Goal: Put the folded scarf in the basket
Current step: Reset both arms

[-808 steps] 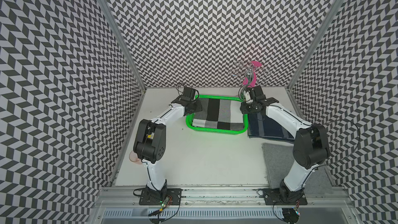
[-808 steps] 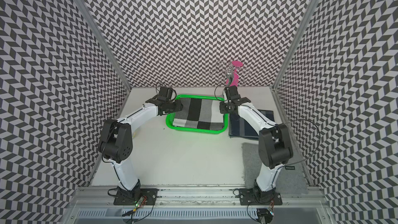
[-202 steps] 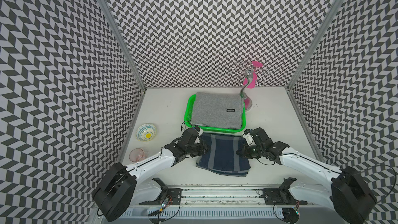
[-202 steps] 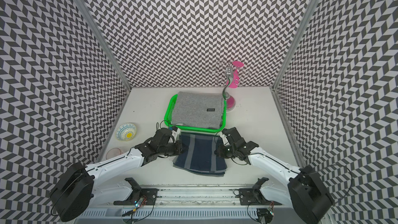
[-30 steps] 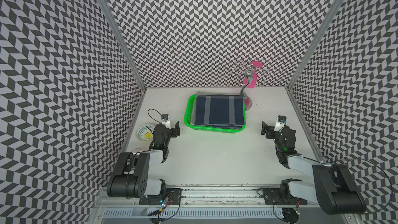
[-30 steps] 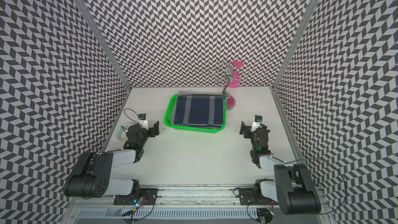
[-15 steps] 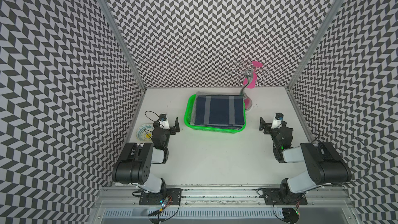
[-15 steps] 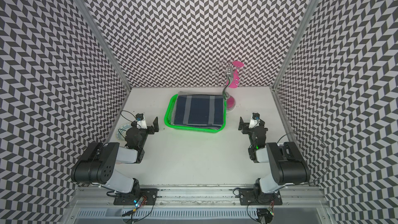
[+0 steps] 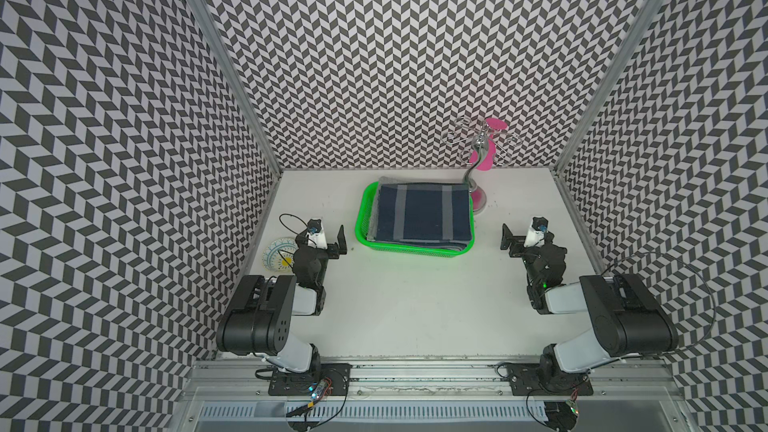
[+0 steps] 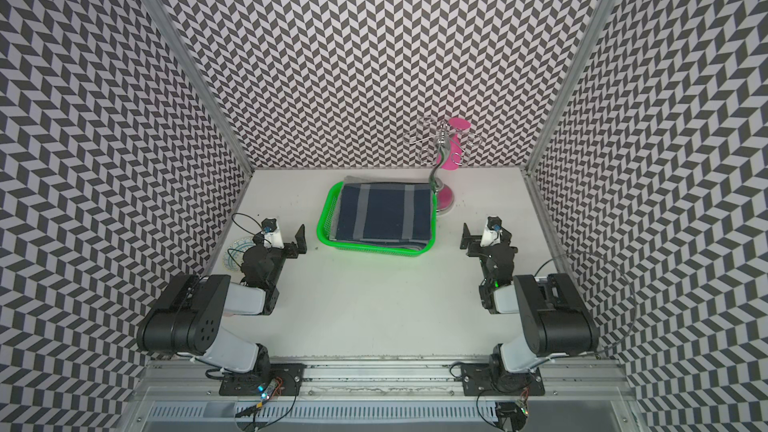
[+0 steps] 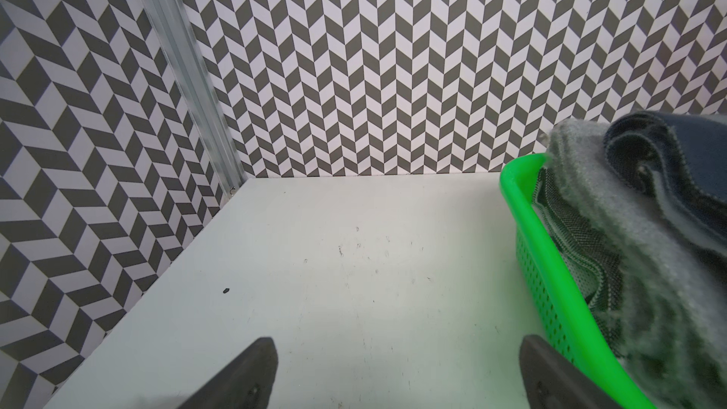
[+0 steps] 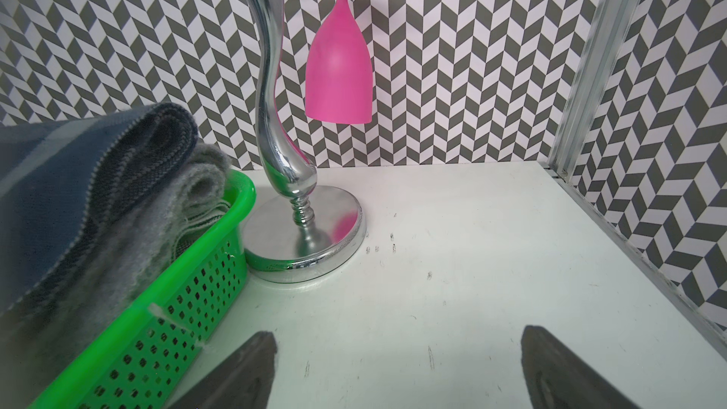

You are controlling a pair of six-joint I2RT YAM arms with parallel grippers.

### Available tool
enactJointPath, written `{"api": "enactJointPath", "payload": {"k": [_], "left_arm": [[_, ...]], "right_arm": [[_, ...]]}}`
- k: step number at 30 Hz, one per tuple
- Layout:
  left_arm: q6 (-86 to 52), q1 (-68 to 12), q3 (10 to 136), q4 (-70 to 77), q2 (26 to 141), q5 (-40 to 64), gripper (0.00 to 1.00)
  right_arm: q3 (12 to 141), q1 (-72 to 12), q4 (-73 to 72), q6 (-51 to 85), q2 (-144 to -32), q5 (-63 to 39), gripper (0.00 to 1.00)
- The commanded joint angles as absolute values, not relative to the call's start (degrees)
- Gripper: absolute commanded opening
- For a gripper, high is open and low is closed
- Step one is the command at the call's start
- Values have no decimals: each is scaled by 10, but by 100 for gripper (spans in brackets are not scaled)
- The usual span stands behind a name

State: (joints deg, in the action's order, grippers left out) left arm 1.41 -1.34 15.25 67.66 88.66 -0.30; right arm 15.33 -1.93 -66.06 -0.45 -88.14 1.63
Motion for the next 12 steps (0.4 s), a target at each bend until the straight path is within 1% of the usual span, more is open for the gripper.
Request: {"api": "enactJointPath", "payload": {"k": [1,12], "left_arm": [[10,-9,155,692,888,0,100],[10,-10,155,692,887,0,99]], "right_arm": [[158,-17,-690,-8,-879,12,100],[164,-17,-683,-8,-884,12,100]]}}
